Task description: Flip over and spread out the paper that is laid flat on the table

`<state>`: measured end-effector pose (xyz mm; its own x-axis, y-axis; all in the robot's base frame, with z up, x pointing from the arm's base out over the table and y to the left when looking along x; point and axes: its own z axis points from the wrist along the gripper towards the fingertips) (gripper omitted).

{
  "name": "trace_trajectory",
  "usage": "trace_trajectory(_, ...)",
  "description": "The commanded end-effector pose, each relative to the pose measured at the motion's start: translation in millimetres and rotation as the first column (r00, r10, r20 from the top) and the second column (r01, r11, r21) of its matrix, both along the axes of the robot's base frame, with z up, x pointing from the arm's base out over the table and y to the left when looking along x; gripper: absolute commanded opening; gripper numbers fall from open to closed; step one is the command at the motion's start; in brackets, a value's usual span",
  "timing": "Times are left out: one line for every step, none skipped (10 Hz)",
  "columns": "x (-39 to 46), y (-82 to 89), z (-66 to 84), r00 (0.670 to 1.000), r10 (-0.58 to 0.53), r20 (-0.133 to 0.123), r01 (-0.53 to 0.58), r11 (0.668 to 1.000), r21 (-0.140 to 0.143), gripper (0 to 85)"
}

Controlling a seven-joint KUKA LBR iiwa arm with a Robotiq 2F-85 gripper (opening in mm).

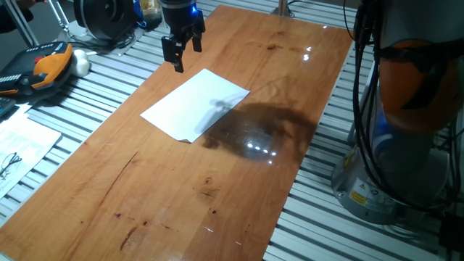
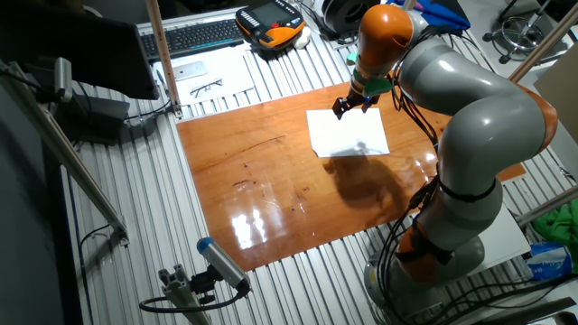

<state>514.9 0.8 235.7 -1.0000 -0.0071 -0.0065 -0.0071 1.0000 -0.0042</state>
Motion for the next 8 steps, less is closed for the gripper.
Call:
trace_trajectory(-0.1, -0.1, 0.5, 0.998, 0.034, 0.054, -0.029, 0.995, -0.099, 0.0)
trace_trajectory(-0.2, 0.0, 1.7, 0.998, 0.034, 0.052, -0.029, 0.995, -0.100, 0.0)
trace_trajectory(-0.2, 0.5, 2.1, 0.998, 0.034, 0.052, -0.029, 0.995, -0.100, 0.0)
trace_trajectory(0.0, 0.5, 2.0, 0.998, 0.034, 0.052, -0.029, 0.994, -0.102, 0.0)
trace_trajectory(0.2, 0.7, 1.7, 0.998, 0.034, 0.052, -0.029, 0.994, -0.102, 0.0)
trace_trajectory(0.7, 1.2, 0.8, 0.998, 0.033, 0.052, -0.027, 0.994, -0.101, 0.0)
trace_trajectory(1.9, 2.7, -2.4, 0.998, 0.033, 0.054, -0.027, 0.995, -0.098, 0.0)
trace_trajectory(3.9, 4.0, -7.0, 0.998, 0.033, 0.056, -0.027, 0.995, -0.094, 0.0)
